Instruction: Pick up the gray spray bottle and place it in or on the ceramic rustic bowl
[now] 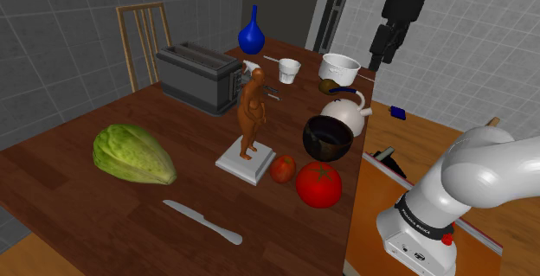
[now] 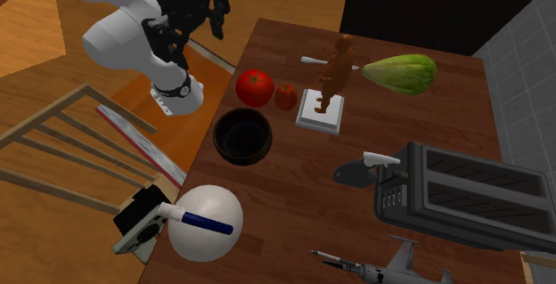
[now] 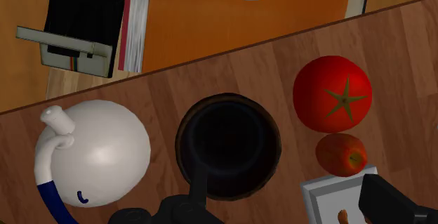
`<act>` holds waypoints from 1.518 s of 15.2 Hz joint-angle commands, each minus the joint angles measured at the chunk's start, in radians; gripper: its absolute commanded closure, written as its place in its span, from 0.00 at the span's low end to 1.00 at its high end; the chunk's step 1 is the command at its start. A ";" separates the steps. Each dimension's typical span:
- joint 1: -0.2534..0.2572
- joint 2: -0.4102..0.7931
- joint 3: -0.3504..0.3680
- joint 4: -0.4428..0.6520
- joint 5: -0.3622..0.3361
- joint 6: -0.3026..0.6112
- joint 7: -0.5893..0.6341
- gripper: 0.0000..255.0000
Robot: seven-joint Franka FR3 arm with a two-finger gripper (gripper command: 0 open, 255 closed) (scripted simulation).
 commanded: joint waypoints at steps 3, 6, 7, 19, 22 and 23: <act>0.004 0.060 0.002 0.007 0.007 0.062 0.000 0.00; 0.010 0.154 0.006 0.029 0.017 0.149 -0.002 0.00; 0.012 0.186 0.008 0.038 0.020 0.177 -0.002 0.00; 0.034 0.598 0.027 0.259 0.050 0.428 -0.014 0.00; 0.039 0.705 0.033 0.343 0.055 0.465 -0.017 0.00; 0.041 0.740 0.034 0.374 0.056 0.475 -0.018 0.00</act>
